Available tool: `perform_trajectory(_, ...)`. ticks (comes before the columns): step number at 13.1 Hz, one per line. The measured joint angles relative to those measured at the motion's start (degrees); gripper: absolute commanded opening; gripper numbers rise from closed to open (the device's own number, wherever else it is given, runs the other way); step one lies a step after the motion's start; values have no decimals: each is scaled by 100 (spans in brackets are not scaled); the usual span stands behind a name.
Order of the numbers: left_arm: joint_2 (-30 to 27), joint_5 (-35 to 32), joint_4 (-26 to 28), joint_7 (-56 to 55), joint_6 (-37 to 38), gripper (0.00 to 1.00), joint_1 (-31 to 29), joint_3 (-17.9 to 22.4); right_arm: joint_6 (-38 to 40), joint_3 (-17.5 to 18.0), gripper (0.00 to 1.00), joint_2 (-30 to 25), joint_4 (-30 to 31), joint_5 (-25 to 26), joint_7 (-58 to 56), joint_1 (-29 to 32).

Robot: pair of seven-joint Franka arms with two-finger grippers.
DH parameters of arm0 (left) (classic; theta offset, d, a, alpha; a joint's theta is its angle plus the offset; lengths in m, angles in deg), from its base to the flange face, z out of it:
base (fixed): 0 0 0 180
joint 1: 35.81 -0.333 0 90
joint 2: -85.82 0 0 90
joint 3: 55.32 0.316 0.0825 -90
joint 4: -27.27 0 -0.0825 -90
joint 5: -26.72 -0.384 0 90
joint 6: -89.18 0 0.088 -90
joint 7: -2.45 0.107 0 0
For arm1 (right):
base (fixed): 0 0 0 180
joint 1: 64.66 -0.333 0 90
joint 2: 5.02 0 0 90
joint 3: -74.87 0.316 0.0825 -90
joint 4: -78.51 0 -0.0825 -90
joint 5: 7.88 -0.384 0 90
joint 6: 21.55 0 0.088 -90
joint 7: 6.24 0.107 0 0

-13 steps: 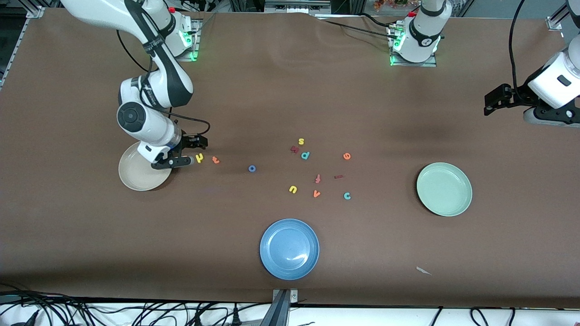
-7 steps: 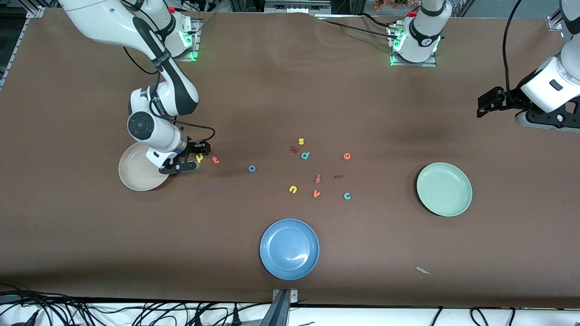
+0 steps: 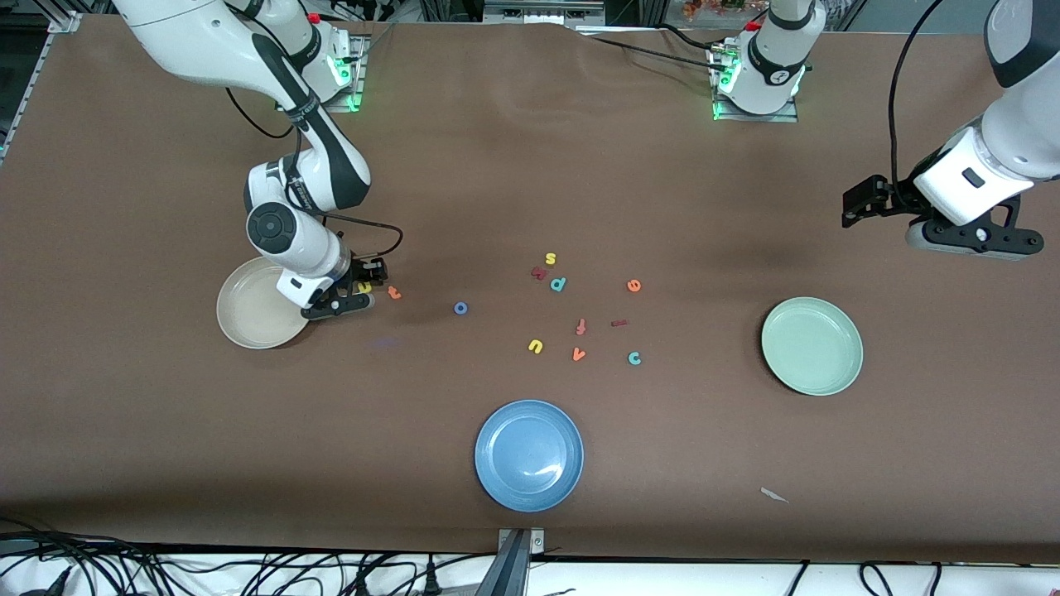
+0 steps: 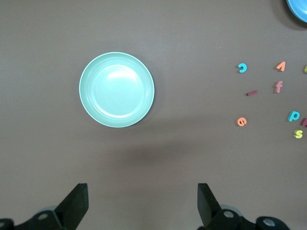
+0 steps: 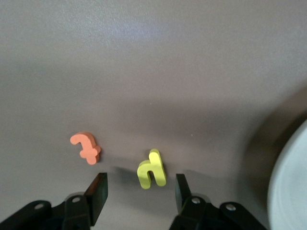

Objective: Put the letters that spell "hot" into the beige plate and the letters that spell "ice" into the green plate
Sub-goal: 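Grasp the yellow h with the right gripper while the left gripper reaches out, then drop the yellow h in the beige plate while the left gripper reaches the orange e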

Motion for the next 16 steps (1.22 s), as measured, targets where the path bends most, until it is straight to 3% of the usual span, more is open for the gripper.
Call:
perform_trajectory(6, 201, 0, 9, -497, -218, 100, 6, -347, -106, -10, 65, 124, 2, 37, -1, 0)
perform_trajectory(12, 778, 0, 51, -1296, -847, 100, 24, -1047, -135, -47, 38, 166, -2, 62, -1, 8)
perform_trajectory(14, 987, 0, 145, -1608, -1210, 100, 29, -1245, -135, -50, 20, 164, -2, 64, -1, 11)
perform_trajectory(16, 1085, 0, 456, -1936, -1793, 100, 33, -1428, -132, -44, 10, 131, -12, 63, 1, 10)
